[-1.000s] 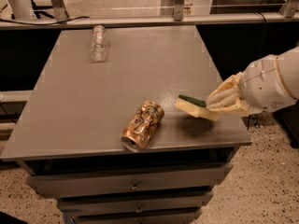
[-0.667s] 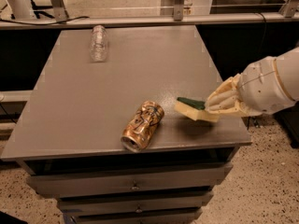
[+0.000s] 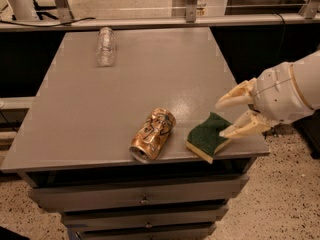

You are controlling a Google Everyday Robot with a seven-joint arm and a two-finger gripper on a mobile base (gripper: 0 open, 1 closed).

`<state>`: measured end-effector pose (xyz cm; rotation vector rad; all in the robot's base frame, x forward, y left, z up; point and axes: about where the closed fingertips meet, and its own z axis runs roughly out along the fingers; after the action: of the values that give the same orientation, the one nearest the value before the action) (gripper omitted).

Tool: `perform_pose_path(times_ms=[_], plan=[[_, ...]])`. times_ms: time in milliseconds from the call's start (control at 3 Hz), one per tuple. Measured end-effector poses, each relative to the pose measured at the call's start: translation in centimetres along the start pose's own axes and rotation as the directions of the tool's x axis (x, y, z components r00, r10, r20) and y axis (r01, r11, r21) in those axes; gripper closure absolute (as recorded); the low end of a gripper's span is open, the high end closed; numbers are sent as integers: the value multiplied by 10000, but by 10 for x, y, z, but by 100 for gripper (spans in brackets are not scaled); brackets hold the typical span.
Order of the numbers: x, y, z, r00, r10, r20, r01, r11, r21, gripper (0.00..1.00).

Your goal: Move sponge near orange can

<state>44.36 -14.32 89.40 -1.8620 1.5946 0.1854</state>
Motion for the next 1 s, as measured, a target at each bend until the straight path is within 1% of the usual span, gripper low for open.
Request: perform_pose_path(times_ms=[333, 667, 1000], plan=[[-2, 1, 1, 10000, -77, 15, 77, 10000, -34, 0], [-2, 1, 1, 10000, -75, 20, 75, 10000, -35, 0], [-2, -13, -10, 9972, 482, 563, -481, 9988, -26, 0]])
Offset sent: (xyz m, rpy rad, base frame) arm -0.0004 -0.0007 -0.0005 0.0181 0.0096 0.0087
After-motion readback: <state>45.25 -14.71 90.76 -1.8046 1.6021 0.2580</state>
